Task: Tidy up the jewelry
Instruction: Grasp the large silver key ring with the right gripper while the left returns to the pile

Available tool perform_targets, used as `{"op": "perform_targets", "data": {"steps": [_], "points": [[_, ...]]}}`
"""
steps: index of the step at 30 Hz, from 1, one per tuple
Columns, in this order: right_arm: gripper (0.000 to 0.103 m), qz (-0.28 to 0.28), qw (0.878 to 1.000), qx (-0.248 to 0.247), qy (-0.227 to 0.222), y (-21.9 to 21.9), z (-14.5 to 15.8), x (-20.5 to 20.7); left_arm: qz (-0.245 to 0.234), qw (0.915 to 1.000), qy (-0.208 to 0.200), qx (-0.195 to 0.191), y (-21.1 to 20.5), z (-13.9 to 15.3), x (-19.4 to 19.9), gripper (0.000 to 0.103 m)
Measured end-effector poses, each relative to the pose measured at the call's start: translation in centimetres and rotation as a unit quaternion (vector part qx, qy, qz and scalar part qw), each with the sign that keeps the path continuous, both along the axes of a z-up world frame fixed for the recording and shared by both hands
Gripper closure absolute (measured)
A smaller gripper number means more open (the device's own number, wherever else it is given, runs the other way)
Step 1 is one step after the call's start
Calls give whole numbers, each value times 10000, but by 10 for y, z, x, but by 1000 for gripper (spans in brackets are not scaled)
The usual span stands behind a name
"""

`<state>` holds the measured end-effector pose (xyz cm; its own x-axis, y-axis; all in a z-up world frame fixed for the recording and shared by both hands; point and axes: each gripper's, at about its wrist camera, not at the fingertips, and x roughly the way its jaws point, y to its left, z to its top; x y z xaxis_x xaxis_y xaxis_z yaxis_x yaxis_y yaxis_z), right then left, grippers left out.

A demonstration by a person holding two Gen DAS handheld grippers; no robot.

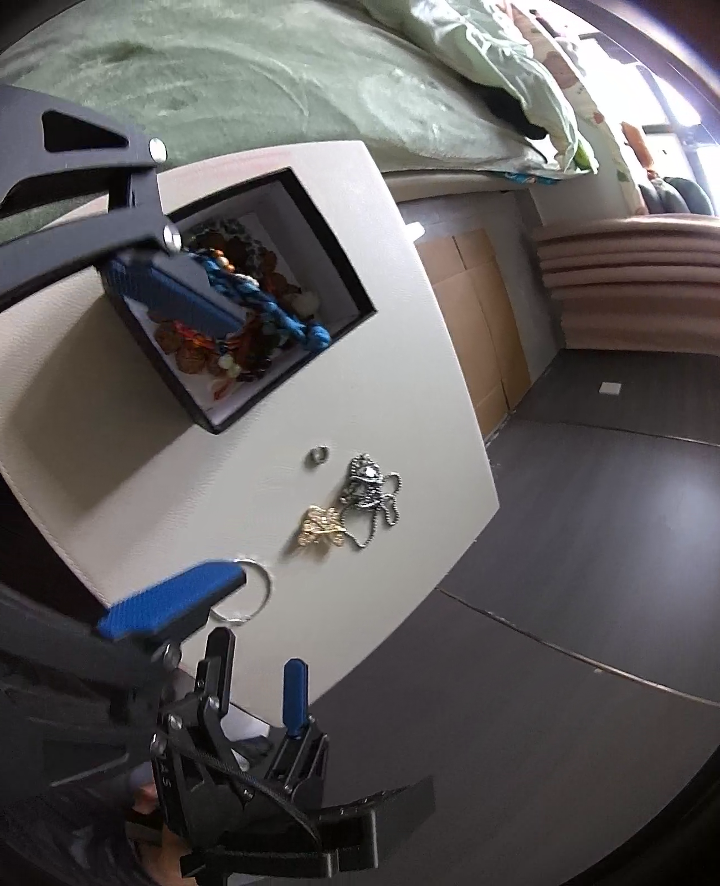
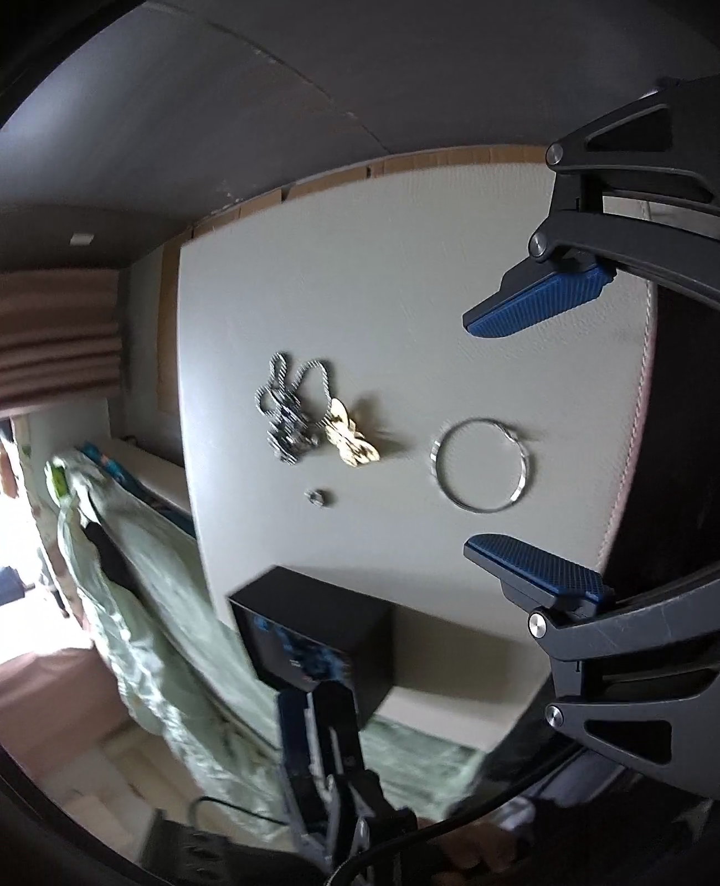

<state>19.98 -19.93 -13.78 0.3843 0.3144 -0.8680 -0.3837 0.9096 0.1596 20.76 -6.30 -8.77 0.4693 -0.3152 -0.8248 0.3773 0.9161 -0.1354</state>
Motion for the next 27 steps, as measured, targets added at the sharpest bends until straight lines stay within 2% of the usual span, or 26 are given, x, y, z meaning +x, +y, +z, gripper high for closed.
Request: {"op": "perform_targets", "data": {"steps": [9,15,19,25,27], "points": [[29,310,9988,-386,42,30,-20,-5,66,9998,72,192,14,-9,-10,15],[29,368,9963,-774,108,44,-37,-4,86,9998,54,186,22,-7,-11,15],[30,298,9969,-726,58,43,-38,-4,88,9998,21,193,24,-5,-12,15],[43,197,9959,-883,-53,42,-37,-4,41,9999,-51,120,21,2,-12,15],[51,178,9951,-965,-93,42,-37,-5,20,9999,-80,94,19,4,-10,15]]}}
